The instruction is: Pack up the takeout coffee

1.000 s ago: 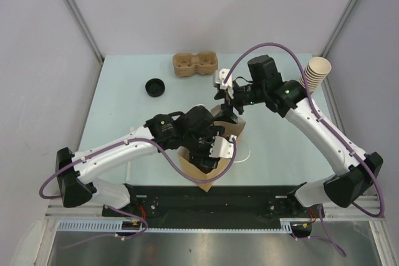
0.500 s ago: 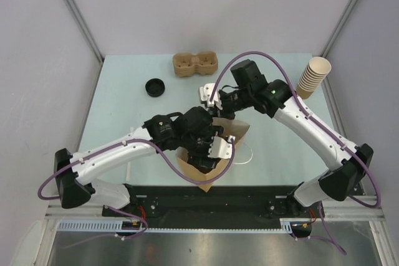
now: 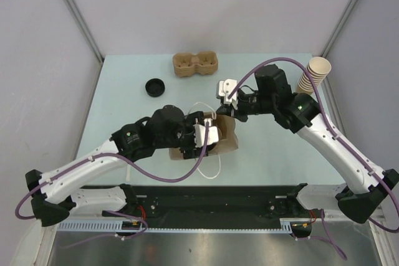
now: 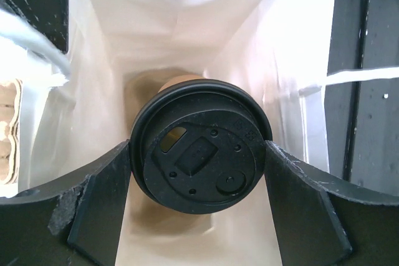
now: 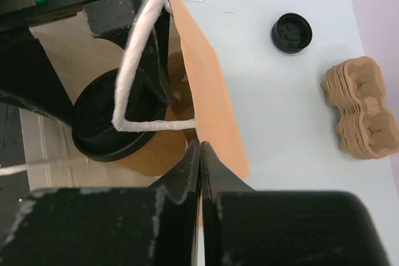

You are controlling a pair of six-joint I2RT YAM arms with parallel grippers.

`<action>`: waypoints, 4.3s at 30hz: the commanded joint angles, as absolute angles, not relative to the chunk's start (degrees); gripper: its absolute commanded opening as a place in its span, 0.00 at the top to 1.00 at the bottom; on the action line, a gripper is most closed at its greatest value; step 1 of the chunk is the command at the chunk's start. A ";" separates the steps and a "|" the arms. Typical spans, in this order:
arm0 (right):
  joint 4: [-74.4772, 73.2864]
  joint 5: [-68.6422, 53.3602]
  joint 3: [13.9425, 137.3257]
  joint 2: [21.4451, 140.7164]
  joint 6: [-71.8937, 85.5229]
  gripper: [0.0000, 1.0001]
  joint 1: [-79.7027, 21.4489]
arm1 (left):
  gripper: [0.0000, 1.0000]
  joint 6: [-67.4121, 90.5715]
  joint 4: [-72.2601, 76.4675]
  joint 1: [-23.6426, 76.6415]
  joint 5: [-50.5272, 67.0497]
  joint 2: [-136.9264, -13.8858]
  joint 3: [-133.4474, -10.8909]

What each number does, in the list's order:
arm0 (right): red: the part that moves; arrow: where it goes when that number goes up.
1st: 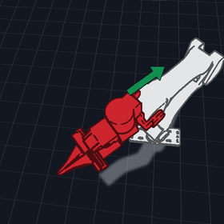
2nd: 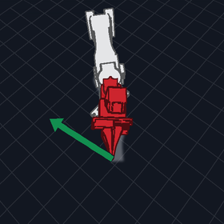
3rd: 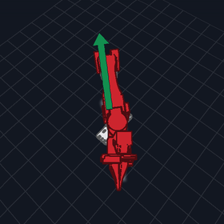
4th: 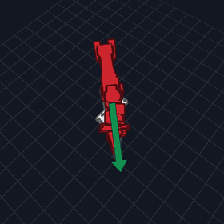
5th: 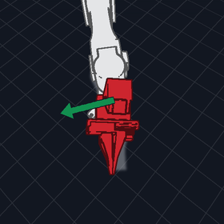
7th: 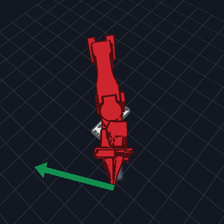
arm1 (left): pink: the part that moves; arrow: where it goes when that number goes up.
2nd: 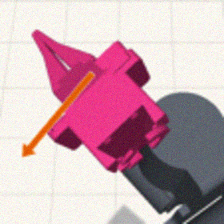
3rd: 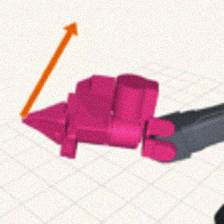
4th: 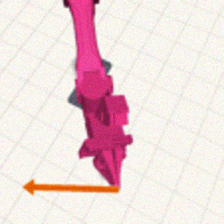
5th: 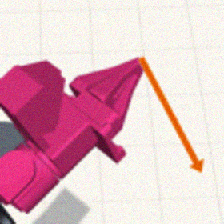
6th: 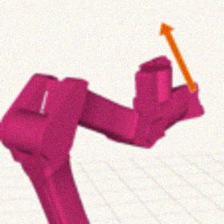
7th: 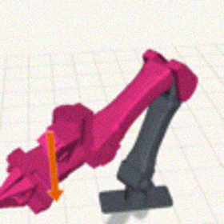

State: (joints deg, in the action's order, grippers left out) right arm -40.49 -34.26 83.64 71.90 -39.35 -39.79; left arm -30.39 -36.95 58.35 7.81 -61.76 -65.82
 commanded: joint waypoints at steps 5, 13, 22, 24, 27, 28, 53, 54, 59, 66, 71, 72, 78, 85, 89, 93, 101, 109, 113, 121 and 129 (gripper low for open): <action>-35.33 -33.84 82.09 70.31 -32.00 1.00 -39.55 | 0.80 -25.23 -32.61 57.66 8.27 -61.96 -63.99; -35.68 -30.60 81.91 68.03 -24.18 1.00 -41.83 | 0.81 -30.31 -27.52 58.18 2.03 -60.30 -59.60; -32.53 -17.00 78.49 63.82 -16.70 1.00 -47.80 | 0.82 -37.79 -26.01 61.34 -2.28 -56.87 -53.79; -30.94 -13.90 76.13 61.54 -17.05 1.00 -49.56 | 0.82 -38.32 -25.84 62.40 -3.42 -56.60 -52.83; -27.78 -6.97 72.96 57.68 -17.92 1.00 -52.99 | 0.82 -38.49 -24.09 63.72 -5.44 -55.99 -50.81; -25.86 -5.99 70.08 56.61 -18.63 1.00 -54.74 | 0.83 -38.58 -23.47 64.16 -6.84 -55.99 -49.67; -25.93 -2.47 60.48 47.82 -36.38 1.00 -63.98 | 0.84 -40.87 -9.41 73.04 -15.03 -58.44 -40.25; -25.58 -2.29 58.90 46.94 -36.73 1.00 -64.16 | 0.84 -40.70 -9.06 73.04 -15.03 -58.62 -40.43; -24.61 -2.20 55.81 44.82 -37.00 1.00 -64.51 | 0.85 -38.76 -7.38 73.04 -13.71 -61.60 -42.27; -24.08 -2.37 55.72 44.65 -35.95 1.00 -64.34 | 0.85 -39.11 -5.54 73.04 -11.43 -65.73 -45.08; -24.35 -2.46 55.72 44.38 -35.25 1.00 -64.34 | 0.86 -40.08 -4.83 73.04 -11.78 -67.94 -45.97; -24.35 -2.37 55.72 44.38 -35.16 1.00 -64.34 | 0.86 -40.17 -6.14 73.12 -11.69 -68.20 -46.58; -23.73 -2.28 55.81 43.95 -35.24 1.00 -64.25 | 0.87 -38.33 -11.78 73.04 -11.86 -67.94 -49.21; -23.99 -2.11 55.72 43.42 -36.21 1.00 -64.07 | 0.87 -37.88 -9.31 73.83 -13.97 -66.00 -49.74; -23.56 -2.64 55.72 43.42 -36.04 1.00 -64.07 | 0.87 -36.92 -10.29 74.88 -13.89 -69.51 -51.41; -23.73 -3.07 55.55 42.81 -35.60 1.00 -63.72 | 0.87 -36.74 -7.83 75.15 -14.41 -72.94 -51.50; -24.61 -3.78 55.55 41.57 -35.86 1.00 -63.37 | 0.88 -36.30 -7.64 75.15 -13.71 -75.06 -50.36; -29.35 -7.12 55.55 41.40 -31.55 0.88 -61.00 | 0.88 -35.33 -8.00 76.20 -14.94 -72.51 -48.16; -29.53 -5.72 55.63 41.74 -31.11 0.73 -60.47 | 0.89 -35.51 -7.65 76.55 -14.94 -72.51 -47.99; -31.81 -3.87 56.51 43.50 -32.08 0.71 -60.29 | 0.89 -35.42 -7.30 76.99 -15.12 -72.60 -47.46; -30.69 -4.57 57.30 43.68 -32.17 1.00 -60.73 | 0.89 -34.72 -6.68 76.99 -15.64 -72.33 -46.93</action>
State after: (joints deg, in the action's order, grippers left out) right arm -31.90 -5.23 55.00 44.03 -32.60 -60.58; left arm -36.12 -8.14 76.51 -14.90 -74.43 -47.57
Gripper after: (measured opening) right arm 0.016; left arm 0.821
